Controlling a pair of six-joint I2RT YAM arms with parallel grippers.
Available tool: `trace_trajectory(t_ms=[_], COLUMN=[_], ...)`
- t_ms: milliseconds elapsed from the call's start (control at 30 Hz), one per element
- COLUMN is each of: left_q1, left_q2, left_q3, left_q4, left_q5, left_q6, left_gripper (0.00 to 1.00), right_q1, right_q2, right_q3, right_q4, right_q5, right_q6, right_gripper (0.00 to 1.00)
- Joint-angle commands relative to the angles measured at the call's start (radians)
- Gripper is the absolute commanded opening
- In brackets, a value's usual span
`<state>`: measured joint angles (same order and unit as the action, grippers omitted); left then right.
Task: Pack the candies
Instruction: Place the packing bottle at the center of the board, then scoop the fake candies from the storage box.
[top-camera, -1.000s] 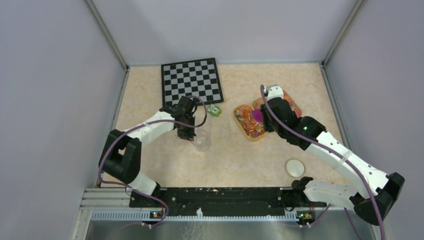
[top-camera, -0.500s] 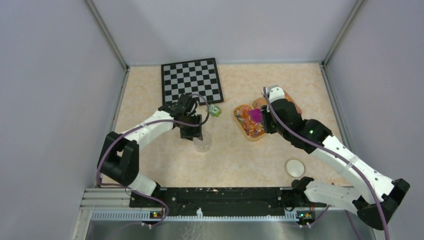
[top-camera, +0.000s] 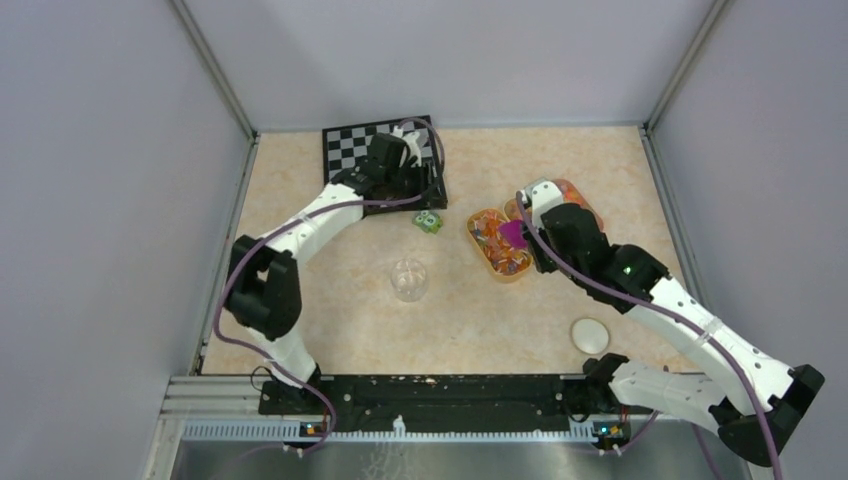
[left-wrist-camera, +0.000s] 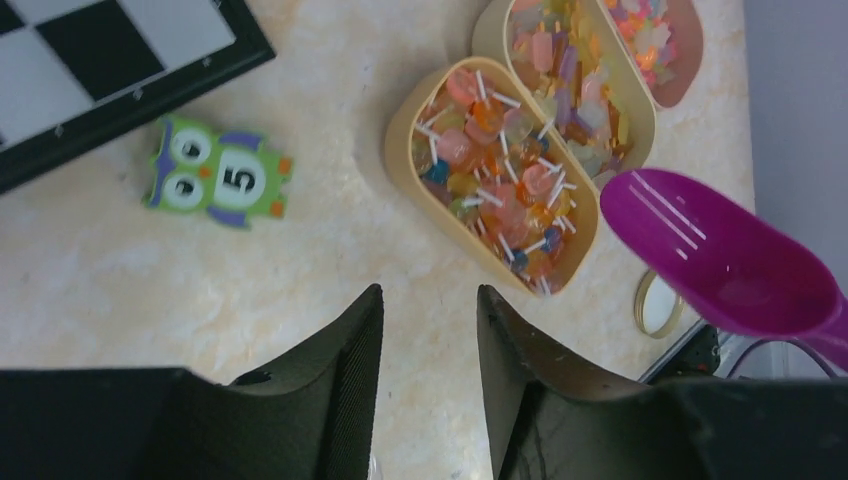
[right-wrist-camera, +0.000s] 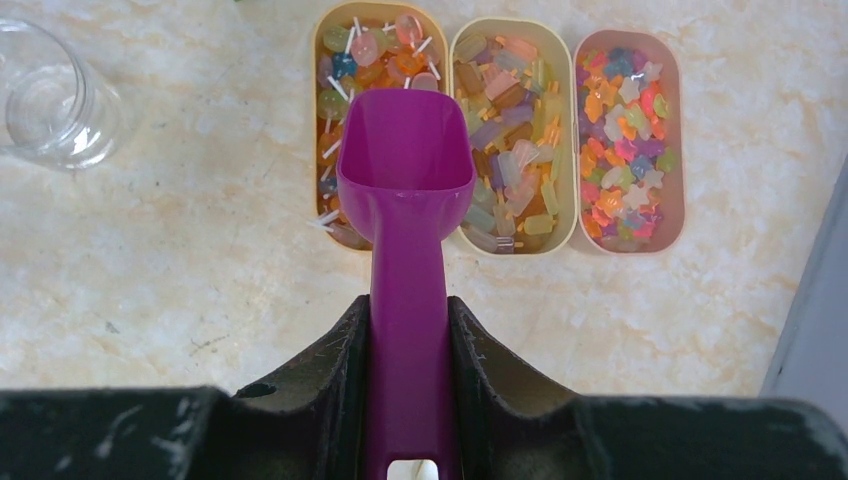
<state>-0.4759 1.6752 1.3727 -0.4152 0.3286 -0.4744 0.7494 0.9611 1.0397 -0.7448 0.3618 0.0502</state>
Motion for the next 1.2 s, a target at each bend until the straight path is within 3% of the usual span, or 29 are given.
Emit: trace_trajectory(t_ms=[0, 67, 200, 433, 767, 1167], left_q1=[0.000, -0.004, -0.005, -0.006, -0.009, -0.009], left_q2=[0.171, 0.224, 0.311, 0.423, 0.487, 0.523], left_q3=[0.116, 0.146, 0.214, 0.218, 0.191, 0.199], left_q4=[0.150, 0.207, 0.197, 0.280, 0.355, 0.335], left_q5=[0.154, 0.205, 0.118, 0.270, 0.344, 0.301], left_q6=[0.017, 0.047, 0.103, 0.065, 0.043, 0.068], left_gripper=[0.43, 0.41, 0.35, 0.33, 0.33, 0.28], right_q1=[-0.008, -0.007, -0.007, -0.007, -0.007, -0.008], right_q2=[-0.016, -0.008, 0.017, 0.042, 0.044, 0.061], right_q3=[-0.014, -0.014, -0.001, 0.011, -0.037, -0.056], right_q4=[0.025, 0.008, -0.031, -0.063, -0.035, -0.004], right_q5=[-0.037, -0.057, -0.044, -0.054, -0.069, -0.043], right_q6=[-0.094, -0.106, -0.122, -0.133, -0.140, -0.174], right_gripper=[0.00, 0.00, 0.00, 0.00, 0.00, 0.00])
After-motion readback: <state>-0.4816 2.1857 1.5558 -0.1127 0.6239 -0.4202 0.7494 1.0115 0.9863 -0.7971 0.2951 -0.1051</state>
